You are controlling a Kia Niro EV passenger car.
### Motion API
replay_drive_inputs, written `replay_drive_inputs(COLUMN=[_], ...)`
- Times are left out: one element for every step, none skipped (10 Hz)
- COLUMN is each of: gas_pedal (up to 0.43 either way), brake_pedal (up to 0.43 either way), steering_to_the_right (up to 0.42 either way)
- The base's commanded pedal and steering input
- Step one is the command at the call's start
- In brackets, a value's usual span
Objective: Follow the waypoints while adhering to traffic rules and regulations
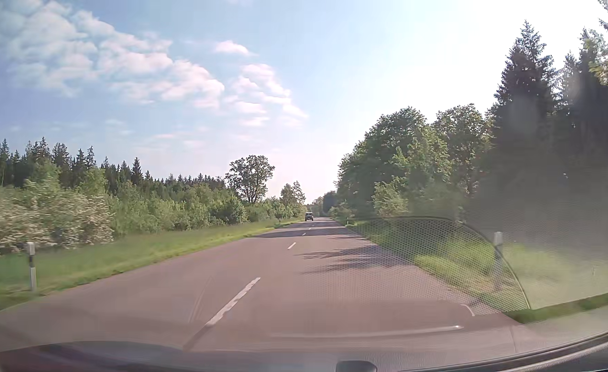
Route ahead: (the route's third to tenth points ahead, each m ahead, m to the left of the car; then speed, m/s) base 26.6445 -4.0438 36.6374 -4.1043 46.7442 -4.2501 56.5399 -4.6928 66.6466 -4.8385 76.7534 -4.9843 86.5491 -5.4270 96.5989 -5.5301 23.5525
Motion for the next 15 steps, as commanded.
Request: replay_drive_inputs(gas_pedal=[0.240, 0.240, 0.240, 0.240, 0.240, 0.240, 0.240, 0.240, 0.240, 0.240, 0.240, 0.240, 0.240, 0.240, 0.228], brake_pedal=[0.000, 0.000, 0.000, 0.000, 0.000, 0.000, 0.000, 0.000, 0.000, 0.000, 0.000, 0.000, 0.000, 0.000, 0.000], steering_to_the_right=[-0.001, -0.001, -0.001, -0.001, -0.001, -0.001, -0.001, -0.001, -0.001, -0.001, -0.001, -0.001, -0.001, -0.001, -0.001])
